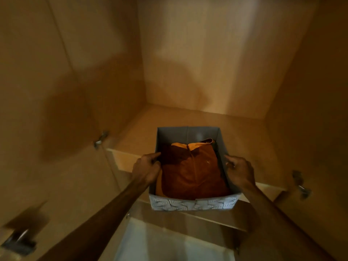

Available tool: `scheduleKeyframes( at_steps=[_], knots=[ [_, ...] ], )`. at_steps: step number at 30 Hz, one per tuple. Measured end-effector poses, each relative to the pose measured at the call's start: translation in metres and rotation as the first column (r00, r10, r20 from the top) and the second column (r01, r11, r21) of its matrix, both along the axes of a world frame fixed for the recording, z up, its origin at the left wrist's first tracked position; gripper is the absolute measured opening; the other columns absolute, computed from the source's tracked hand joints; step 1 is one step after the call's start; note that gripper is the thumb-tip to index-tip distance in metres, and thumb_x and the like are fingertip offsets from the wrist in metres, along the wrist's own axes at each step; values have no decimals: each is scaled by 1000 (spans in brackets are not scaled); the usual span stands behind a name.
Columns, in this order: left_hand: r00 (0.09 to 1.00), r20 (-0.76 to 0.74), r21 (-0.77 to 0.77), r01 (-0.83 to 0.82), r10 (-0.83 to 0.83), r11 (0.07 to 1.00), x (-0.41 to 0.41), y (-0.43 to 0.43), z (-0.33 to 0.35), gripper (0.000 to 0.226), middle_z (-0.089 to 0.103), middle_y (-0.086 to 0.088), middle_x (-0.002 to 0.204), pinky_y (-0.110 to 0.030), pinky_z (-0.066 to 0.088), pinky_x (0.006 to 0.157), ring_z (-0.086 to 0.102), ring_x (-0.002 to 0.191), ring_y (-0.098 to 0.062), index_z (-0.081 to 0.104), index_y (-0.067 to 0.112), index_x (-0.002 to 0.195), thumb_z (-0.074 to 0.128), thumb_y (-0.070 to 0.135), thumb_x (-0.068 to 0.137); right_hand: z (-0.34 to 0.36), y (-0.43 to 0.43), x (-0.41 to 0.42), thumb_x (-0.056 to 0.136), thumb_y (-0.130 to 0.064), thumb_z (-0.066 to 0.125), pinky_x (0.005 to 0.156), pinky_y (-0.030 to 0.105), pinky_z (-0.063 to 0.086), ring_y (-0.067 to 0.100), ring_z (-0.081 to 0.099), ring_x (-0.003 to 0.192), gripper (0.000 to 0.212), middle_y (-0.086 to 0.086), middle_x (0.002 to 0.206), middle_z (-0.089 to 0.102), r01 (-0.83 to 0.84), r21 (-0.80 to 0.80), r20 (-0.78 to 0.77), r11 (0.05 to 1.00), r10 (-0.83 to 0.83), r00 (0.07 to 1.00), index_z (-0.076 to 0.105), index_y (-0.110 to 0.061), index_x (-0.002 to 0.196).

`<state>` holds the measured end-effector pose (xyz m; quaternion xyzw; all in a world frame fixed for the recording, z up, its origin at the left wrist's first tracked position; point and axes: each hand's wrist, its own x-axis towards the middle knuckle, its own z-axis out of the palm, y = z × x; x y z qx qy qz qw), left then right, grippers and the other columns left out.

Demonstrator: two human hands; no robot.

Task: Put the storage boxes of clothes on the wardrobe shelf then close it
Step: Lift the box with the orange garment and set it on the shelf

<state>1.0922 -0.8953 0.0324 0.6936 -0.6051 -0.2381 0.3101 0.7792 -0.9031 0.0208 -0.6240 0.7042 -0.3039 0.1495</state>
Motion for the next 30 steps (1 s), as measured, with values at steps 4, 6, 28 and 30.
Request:
scheduleKeyframes(
  at_steps=[4,6,28,30],
  knots=[
    [985,33,22,170,-171,985,-33,-76,-11,44,63,-2,132,-35,55,83,67,100,-29,57,33,133,47,19,92,-10,-33,-37,92,-8,50,86,35,51,29,64,107,39,8,124,67,95,45,-12,994,-95,995,63,-23,126],
    [966,63,13,250,-250,968,-55,-113,-15,44,62,-4,133,-35,52,88,64,109,-30,57,29,134,47,14,94,-12,-50,-58,93,-9,48,85,35,50,31,64,104,38,11,124,66,132,84,-51,988,-129,990,62,-23,126],
    [638,582,-45,644,-503,764,-202,-231,-36,74,3,-29,159,-57,19,116,-4,147,-44,25,8,151,34,56,94,-24,-146,-149,84,-79,21,107,62,29,43,13,145,91,23,158,16,213,-187,-349,959,-267,898,43,-14,143],
    [653,613,-141,644,-444,752,-208,-219,-41,71,13,-30,157,-59,35,107,15,145,-48,33,7,147,57,41,90,-31,-141,-143,93,-66,19,103,64,36,44,18,143,76,25,156,22,180,-235,-348,955,-255,902,47,-14,140]
  ],
)
